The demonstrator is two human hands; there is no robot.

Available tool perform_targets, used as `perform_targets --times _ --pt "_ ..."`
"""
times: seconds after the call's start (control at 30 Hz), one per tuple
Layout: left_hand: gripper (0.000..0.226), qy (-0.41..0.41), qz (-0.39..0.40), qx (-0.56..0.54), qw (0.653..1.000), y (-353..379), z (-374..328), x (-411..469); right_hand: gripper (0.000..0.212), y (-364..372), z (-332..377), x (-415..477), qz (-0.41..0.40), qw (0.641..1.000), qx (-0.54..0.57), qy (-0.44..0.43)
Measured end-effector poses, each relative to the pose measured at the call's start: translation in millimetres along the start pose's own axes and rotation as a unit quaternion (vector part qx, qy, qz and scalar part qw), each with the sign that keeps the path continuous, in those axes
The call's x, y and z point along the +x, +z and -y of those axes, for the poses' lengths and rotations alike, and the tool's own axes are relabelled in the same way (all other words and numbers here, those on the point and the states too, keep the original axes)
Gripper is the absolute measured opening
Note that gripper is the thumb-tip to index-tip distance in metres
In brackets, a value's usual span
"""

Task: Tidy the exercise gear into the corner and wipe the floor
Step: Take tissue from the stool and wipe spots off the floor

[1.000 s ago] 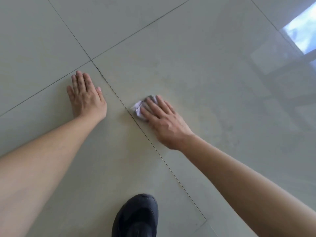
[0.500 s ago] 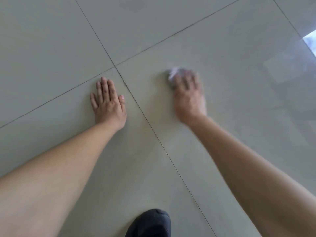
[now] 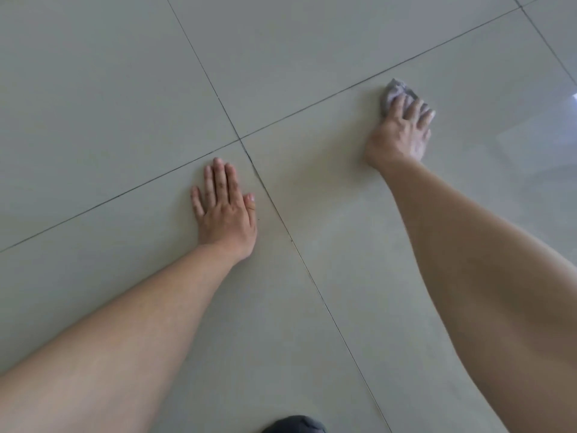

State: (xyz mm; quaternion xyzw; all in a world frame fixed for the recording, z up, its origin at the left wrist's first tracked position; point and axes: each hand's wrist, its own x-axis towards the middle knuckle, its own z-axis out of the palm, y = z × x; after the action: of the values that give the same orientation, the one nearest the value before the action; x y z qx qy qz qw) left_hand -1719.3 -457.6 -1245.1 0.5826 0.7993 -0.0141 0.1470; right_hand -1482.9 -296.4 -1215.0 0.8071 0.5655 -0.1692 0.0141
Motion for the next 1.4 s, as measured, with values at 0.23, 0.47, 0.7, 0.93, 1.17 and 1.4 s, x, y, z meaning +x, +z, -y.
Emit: perform_targets --times 0.23,0.47,0.7,0.93,1.17,1.4 --pt "0.062 -0.002 -0.002 0.014 1.0 0.3 1.0 -0.3 0.066 33.3 66.9 -82.3 0.095 0.883 -0.049 -0.457" --pt "0.063 -0.002 0.009 0.011 1.0 -1.6 0.0 0.8 0.056 -1.7 -52.6 -47.7 0.056 0.924 -0.054 -0.375" --pt "0.061 -0.002 0.014 0.008 1.0 -4.4 0.4 2.7 0.069 16.2 -70.0 -104.0 0.014 0.991 -0.002 -0.131" --pt "0.061 -0.01 0.043 -0.011 0.999 -8.3 4.0 10.6 0.062 48.1 -1.2 -165.8 0.086 0.921 -0.048 -0.378" --pt "0.061 -0.027 -0.019 0.016 0.999 -12.3 -17.1 0.0 0.062 10.8 -167.5 -118.0 0.004 0.992 0.025 -0.124" --pt "0.066 0.152 -0.027 -0.005 0.988 21.5 -145.2 -24.4 0.058 -1.7 -323.2 -164.0 -0.062 0.965 0.051 0.25"
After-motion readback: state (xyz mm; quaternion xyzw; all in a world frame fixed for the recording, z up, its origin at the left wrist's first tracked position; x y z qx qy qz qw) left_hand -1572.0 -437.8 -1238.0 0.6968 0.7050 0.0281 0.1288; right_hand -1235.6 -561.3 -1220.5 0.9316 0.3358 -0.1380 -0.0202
